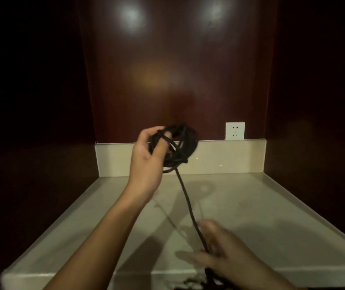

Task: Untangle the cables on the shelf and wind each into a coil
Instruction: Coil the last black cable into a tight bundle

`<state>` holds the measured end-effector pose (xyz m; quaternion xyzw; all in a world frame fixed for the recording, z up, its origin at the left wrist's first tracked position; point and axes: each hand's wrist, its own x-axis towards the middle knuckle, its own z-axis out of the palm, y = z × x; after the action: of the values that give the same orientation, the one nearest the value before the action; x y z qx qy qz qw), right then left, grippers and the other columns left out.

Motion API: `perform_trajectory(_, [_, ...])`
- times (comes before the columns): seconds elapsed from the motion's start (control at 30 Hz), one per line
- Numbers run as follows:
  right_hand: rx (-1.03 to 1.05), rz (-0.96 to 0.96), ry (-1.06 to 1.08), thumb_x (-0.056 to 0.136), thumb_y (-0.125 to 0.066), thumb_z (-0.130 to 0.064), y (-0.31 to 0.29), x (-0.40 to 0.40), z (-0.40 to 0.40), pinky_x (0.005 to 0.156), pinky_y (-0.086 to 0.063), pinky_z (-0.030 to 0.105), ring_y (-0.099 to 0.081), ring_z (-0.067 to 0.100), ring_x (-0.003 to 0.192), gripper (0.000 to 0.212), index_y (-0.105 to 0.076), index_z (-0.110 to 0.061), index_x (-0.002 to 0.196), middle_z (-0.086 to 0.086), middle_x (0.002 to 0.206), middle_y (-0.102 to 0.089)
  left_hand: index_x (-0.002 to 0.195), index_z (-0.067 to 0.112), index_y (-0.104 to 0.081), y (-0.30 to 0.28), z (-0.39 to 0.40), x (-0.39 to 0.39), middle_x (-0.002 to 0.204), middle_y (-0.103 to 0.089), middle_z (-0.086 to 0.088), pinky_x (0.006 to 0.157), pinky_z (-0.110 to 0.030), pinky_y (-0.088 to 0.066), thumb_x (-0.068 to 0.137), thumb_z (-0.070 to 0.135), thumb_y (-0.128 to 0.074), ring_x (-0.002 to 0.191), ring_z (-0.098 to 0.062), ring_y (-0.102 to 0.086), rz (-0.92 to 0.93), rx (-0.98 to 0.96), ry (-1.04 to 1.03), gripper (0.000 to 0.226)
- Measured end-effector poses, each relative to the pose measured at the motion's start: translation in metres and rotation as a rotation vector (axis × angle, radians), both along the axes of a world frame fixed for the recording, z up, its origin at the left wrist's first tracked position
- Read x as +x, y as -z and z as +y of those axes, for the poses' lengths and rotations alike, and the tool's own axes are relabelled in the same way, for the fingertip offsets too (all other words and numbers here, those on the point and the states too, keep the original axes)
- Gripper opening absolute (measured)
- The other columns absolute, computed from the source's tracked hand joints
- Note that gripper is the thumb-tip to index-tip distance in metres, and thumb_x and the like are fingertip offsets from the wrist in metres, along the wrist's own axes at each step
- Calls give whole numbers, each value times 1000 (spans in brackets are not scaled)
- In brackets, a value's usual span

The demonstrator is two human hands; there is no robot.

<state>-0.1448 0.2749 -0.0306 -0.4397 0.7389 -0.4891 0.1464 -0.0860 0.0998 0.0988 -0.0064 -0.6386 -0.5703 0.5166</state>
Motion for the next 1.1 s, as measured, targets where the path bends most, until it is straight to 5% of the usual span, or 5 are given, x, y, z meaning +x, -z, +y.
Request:
perform_trajectory(0.2, [-559,-137,67,96,-52,1,-93,14,-49,68,-49,17,-61,16,79,25,-58,-11,117,7,92,-65,112,14,-63,-5,30,1,89,-67,7,71,-15,-52,98,13,-61,76,2,-62,-7,-114,83,14])
perform_trajectory(0.43, [-548,-97,207,100,-52,-25,-31,39,-56,50,-29,22,-35,6,50,20,-64,-18,84,-10,51,-38,112,13,-61,-12,8,6,88,-64,6,69,-16,-49,98,17,-63,75,-5,-62,-9,-154,-77,14])
perform_trajectory(0.73, [-40,1114,456,96,-40,-40,-16,-17,-11,42,-48,36,-59,25,51,32,-64,-18,91,0,79,-59,128,17,-37,29,12,14,111,-67,-8,69,-40,-40,100,29,-49,92,-38,-65,-627,-996,-681,32])
perform_trajectory(0.87, [-130,1450,154,98,-49,-38,-55,-51,21,37,-44,31,-48,16,47,33,-61,-13,82,1,75,-54,119,22,-37,28,27,22,98,-62,0,69,-35,-37,101,30,-49,86,-29,-60,-897,-1163,-441,23])
perform_trajectory(1.1, [-347,1470,-96,97,-38,-61,-100,-58,31,38,-37,30,-44,19,47,48,-46,-14,92,4,76,-53,104,18,-61,11,45,37,88,-69,7,77,-21,-49,90,14,-73,83,-6,-66,-920,-644,589,18])
